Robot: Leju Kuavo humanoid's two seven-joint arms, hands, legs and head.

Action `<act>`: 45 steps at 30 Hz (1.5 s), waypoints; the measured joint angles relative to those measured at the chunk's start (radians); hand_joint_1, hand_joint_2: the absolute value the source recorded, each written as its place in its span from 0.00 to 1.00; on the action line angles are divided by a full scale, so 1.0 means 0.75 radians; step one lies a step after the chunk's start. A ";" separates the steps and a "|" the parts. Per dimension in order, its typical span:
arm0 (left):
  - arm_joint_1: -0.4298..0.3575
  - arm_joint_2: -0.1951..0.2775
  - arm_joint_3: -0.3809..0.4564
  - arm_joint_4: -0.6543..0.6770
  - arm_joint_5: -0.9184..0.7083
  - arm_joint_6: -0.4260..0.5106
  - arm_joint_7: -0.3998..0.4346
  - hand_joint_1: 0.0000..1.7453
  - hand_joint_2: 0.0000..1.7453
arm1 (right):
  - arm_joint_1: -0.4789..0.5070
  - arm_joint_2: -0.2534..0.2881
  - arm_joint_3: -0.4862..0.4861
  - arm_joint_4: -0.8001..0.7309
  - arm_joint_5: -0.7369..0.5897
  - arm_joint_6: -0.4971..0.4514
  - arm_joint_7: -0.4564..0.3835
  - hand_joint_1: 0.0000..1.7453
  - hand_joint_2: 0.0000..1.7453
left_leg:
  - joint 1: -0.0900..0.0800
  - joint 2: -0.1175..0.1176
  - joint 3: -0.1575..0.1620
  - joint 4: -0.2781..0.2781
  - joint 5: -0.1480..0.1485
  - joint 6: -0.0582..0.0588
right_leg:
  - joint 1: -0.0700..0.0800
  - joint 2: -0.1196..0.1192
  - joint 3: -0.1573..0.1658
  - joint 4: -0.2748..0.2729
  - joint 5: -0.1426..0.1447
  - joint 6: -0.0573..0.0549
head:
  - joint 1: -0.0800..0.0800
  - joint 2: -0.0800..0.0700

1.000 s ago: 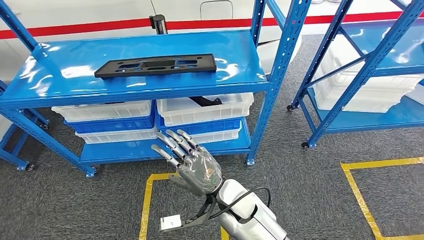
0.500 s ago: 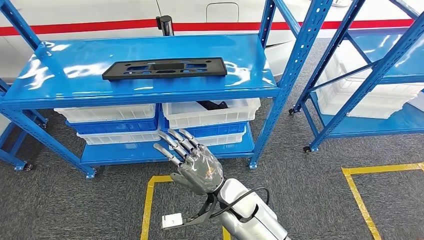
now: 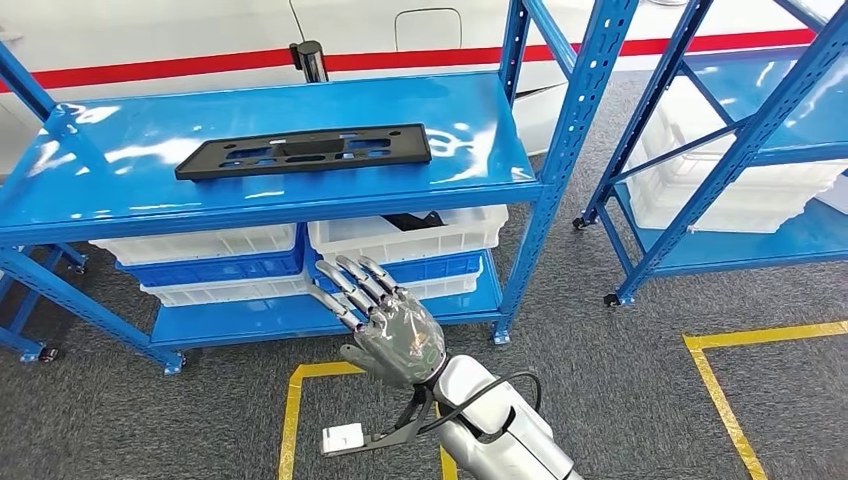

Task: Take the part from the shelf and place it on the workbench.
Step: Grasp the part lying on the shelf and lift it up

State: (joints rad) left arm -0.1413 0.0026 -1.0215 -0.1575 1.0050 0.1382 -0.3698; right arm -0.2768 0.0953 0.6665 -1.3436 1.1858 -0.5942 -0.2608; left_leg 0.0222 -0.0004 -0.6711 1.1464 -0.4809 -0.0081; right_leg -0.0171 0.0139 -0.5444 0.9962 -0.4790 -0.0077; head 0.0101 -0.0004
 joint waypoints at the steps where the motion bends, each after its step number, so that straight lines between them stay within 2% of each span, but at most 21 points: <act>1: -0.001 0.001 -0.001 0.000 0.000 0.000 -0.001 0.00 0.00 | -0.001 0.000 0.001 0.000 -0.001 0.000 0.000 0.00 1.00 | -0.003 -0.001 0.039 -0.086 0.035 0.008 | 0.004 0.002 0.007 0.000 -0.008 0.007 | 0.000 0.000; 3: -0.004 0.002 -0.003 0.000 -0.001 0.000 -0.001 0.00 0.00 | -0.002 0.000 0.001 0.000 -0.004 0.000 0.001 0.00 1.00 | -0.011 -0.002 0.082 -0.174 0.049 0.025 | 0.011 0.003 0.015 0.001 -0.017 0.024 | 0.000 0.000; 7: -0.005 -0.001 -0.010 0.000 -0.001 0.000 -0.002 0.00 0.00 | 0.001 -0.001 0.002 0.000 -0.006 0.000 0.002 0.00 1.00 | -0.014 -0.003 0.115 -0.195 0.040 0.059 | 0.017 -0.001 0.007 0.047 -0.036 0.053 | 0.001 0.000; 9: -0.005 -0.001 -0.012 0.000 -0.001 0.000 -0.002 0.00 0.00 | 0.003 -0.003 0.003 0.000 -0.008 0.000 0.003 0.00 1.00 | -0.012 -0.003 0.130 -0.200 0.035 0.071 | 0.014 -0.004 -0.068 0.182 -0.090 0.053 | 0.003 0.000; 11: -0.005 -0.001 -0.013 0.000 -0.001 0.000 -0.002 0.00 0.00 | 0.012 -0.007 0.003 0.000 -0.009 0.000 0.004 0.00 1.00 | -0.014 -0.004 0.135 -0.199 0.026 0.076 | 0.013 -0.004 -0.179 0.351 -0.143 0.054 | 0.004 0.000; 12: -0.004 -0.001 -0.013 0.000 -0.001 0.000 -0.002 0.00 0.00 | 0.018 -0.009 0.003 0.000 -0.009 0.000 0.004 0.00 1.00 | -0.015 -0.005 0.140 -0.199 0.020 0.076 | 0.013 -0.004 -0.213 0.387 -0.146 0.059 | 0.004 0.000; 13: -0.003 -0.002 -0.013 0.000 -0.001 0.000 -0.002 0.00 0.00 | 0.022 -0.011 0.003 0.000 -0.009 0.000 0.004 0.00 1.00 | -0.015 -0.006 0.148 -0.199 0.014 0.075 | 0.013 -0.005 -0.221 0.372 -0.127 0.067 | 0.004 0.000; 15: -0.003 -0.004 -0.014 0.000 -0.001 0.000 -0.002 0.00 0.00 | 0.025 -0.013 0.003 0.000 -0.009 0.000 0.004 0.00 1.00 | -0.016 -0.007 0.171 -0.199 -0.003 0.069 | 0.013 -0.009 -0.160 0.199 -0.029 0.084 | 0.005 0.000; 16: -0.003 -0.005 -0.014 0.000 0.000 0.000 -0.002 0.00 0.00 | 0.025 -0.013 0.003 0.000 -0.009 0.000 0.004 0.00 1.00 | -0.016 -0.007 0.183 -0.199 -0.011 0.064 | 0.015 -0.013 -0.127 0.108 0.013 0.082 | 0.004 0.000; 18: -0.003 -0.005 -0.014 0.000 0.000 0.000 -0.002 0.00 0.00 | 0.025 -0.013 0.003 0.000 -0.009 0.000 0.004 0.00 1.00 | -0.018 -0.006 0.194 -0.199 -0.025 0.048 | 0.022 -0.020 -0.090 0.007 0.052 0.054 | 0.004 0.000; 20: -0.003 -0.005 -0.014 0.000 0.000 0.000 -0.002 0.00 0.00 | 0.025 -0.012 0.003 -0.001 -0.010 0.000 0.004 0.00 1.00 | -0.018 -0.004 0.198 -0.193 -0.027 0.034 | 0.023 -0.018 -0.080 0.002 0.050 0.022 | 0.004 0.000; 22: -0.002 -0.005 -0.015 0.000 -0.001 0.000 -0.002 0.00 0.00 | 0.025 -0.009 0.002 -0.002 -0.010 0.000 0.004 0.00 1.00 | -0.015 -0.003 0.191 -0.157 -0.039 0.024 | 0.012 -0.015 -0.055 -0.007 0.053 0.006 | 0.002 0.000; 27: 0.000 -0.004 -0.015 0.000 0.000 0.001 -0.002 0.00 0.00 | 0.025 -0.004 0.002 -0.002 -0.009 0.000 0.004 0.00 1.00 | -0.002 -0.003 -0.010 0.132 -0.146 -0.008 | 0.007 -0.012 -0.017 -0.013 0.031 -0.018 | -0.002 0.000; 29: 0.002 -0.004 -0.015 0.000 0.001 0.004 -0.002 0.00 0.00 | 0.028 -0.004 0.002 -0.001 -0.010 0.001 0.004 0.00 1.00 | 0.002 -0.003 -0.026 0.082 -0.093 -0.013 | 0.006 -0.007 -0.003 -0.013 0.018 -0.014 | -0.002 0.000; 31: 0.002 -0.003 -0.015 0.000 0.003 0.009 -0.003 0.00 0.00 | 0.029 -0.003 0.002 -0.002 -0.011 0.002 0.004 0.00 1.00 | 0.004 -0.002 0.026 -0.074 0.020 -0.007 | 0.007 -0.005 0.019 -0.013 0.002 -0.005 | -0.002 0.000; 32: 0.002 -0.003 -0.015 0.000 0.003 0.012 -0.004 0.00 0.00 | 0.028 -0.002 0.002 -0.002 -0.012 0.003 0.004 0.00 1.00 | 0.002 -0.002 0.050 -0.136 0.044 0.000 | 0.009 -0.004 0.026 -0.013 -0.005 0.002 | -0.002 0.000; 36: 0.003 -0.005 -0.016 0.000 0.004 0.016 -0.007 0.00 0.00 | 0.030 0.001 0.001 -0.005 -0.013 0.011 0.004 0.00 1.00 | -0.011 -0.006 0.092 -0.200 0.049 0.043 | 0.018 -0.004 0.038 0.004 -0.011 0.042 | -0.002 0.000; 38: 0.004 -0.005 -0.016 0.000 0.005 0.016 -0.006 0.00 0.00 | 0.028 0.002 0.000 -0.006 -0.014 0.012 0.004 0.00 1.00 | -0.010 -0.006 0.123 -0.208 0.054 0.060 | 0.019 -0.006 0.022 0.060 -0.037 0.048 | 0.000 0.000; 42: 0.003 -0.005 -0.015 0.000 0.013 0.020 -0.004 0.00 0.00 | 0.033 -0.002 -0.003 -0.007 -0.016 0.013 0.004 0.00 1.00 | -0.012 -0.005 0.137 -0.210 0.042 0.072 | 0.014 -0.008 -0.162 0.357 -0.156 0.047 | 0.002 0.000; 43: 0.003 -0.005 -0.015 0.000 0.014 0.022 -0.003 0.00 0.00 | 0.036 -0.004 -0.003 -0.006 -0.017 0.013 0.004 0.00 1.00 | -0.012 -0.007 0.140 -0.210 0.037 0.071 | 0.014 -0.008 -0.189 0.382 -0.158 0.053 | 0.002 0.000; 45: 0.003 -0.008 -0.015 0.000 0.016 0.024 -0.002 0.00 0.00 | 0.038 -0.005 -0.004 -0.005 -0.018 0.014 0.004 0.00 1.00 | -0.013 -0.009 0.155 -0.209 0.025 0.066 | 0.013 -0.009 -0.162 0.274 -0.092 0.072 | 0.002 0.000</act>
State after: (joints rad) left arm -0.1393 -0.0031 -1.0330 -0.1572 1.0167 0.1561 -0.3711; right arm -0.2485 0.0917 0.6638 -1.3475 1.1724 -0.5834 -0.2575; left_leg 0.0128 -0.0072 -0.5548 0.9895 -0.4621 0.0413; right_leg -0.0074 0.0074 -0.6660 1.2014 -0.5483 0.0466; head 0.0119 -0.0004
